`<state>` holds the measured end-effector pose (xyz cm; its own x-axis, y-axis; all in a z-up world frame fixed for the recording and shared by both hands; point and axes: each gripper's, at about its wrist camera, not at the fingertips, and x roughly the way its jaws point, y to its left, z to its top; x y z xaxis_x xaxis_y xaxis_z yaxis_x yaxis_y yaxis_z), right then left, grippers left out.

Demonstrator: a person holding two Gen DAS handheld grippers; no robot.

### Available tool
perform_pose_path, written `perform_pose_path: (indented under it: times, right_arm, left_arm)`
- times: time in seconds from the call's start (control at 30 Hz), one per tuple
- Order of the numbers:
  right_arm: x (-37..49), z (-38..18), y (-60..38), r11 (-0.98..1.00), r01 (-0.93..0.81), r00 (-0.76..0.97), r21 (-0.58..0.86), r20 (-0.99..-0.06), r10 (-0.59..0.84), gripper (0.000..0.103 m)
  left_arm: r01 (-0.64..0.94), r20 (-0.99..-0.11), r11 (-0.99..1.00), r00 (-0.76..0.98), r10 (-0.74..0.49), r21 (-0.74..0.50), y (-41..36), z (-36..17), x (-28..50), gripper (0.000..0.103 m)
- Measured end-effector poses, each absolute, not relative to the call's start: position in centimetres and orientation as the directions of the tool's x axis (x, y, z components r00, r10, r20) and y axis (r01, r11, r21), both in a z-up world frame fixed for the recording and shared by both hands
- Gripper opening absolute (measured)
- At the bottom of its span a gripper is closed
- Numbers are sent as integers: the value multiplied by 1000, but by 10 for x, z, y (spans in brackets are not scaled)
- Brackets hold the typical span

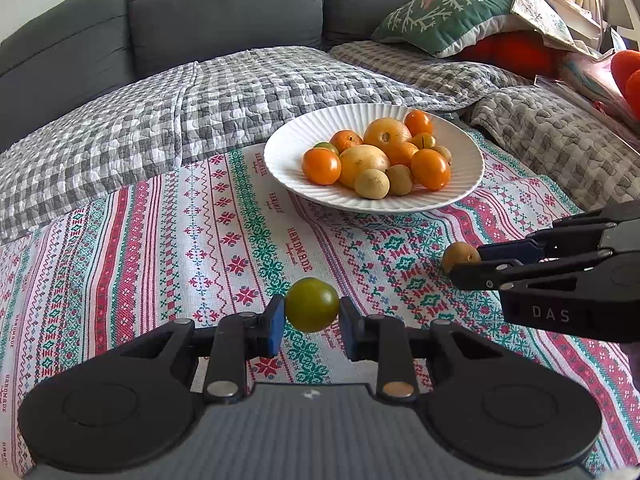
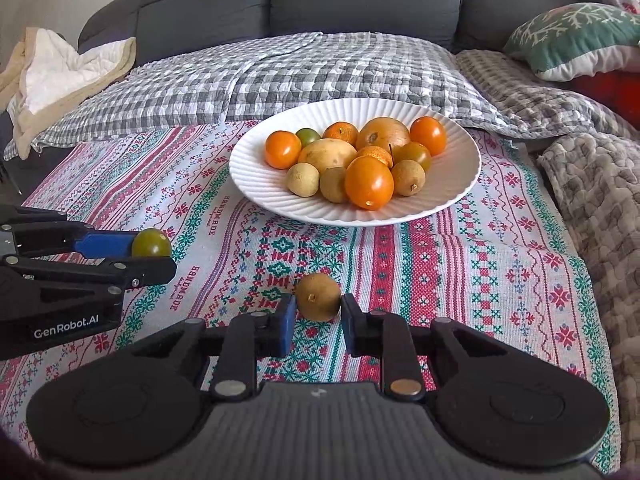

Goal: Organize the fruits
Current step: 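Carry the green tomato and brown fruit in both tools over the white plate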

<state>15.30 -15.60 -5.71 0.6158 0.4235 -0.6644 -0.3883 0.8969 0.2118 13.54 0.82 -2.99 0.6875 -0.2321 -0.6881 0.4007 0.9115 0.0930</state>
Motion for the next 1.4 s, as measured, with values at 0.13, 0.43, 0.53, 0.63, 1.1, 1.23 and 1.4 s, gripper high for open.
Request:
perform_pose_path:
  times: [0.13,0.43,0.53,0.63,1.1,1.23,1.4]
  right_arm:
    - [153,-56,-163,894,-379,613,239,-659,436,22]
    - [154,-49,-188,881,-335,614,332,-633,472,21]
    - [155,-44,-197,872,-318,622,371,-613,488,21]
    - [156,-39,-204,867,-308,636,392,-593,494,21]
    - [177,-22,-227,841,-266,706,471,-499,503,21]
    - [187,-26,-225,843,-261,708,470,-500,498,21]
    - [197,-33,-220,859,-272,703,434,-519,485,22]
  left_arm:
    - [403,-691,912,679,-247,70,9,-29,135,19]
    - [400,-682,916,669,-295,-3,9,-23,135,19]
    - [406,-666,913,672,-323,-33,8,-19,133,19]
    - [414,-658,909,672,-339,-46,3,-17,132,19]
    - [398,-622,917,711,-328,-28,-20,-8,158,19]
    - [393,-620,919,715,-322,-23,-26,-7,177,19]
    - [406,-625,914,714,-316,1,-33,-12,196,19]
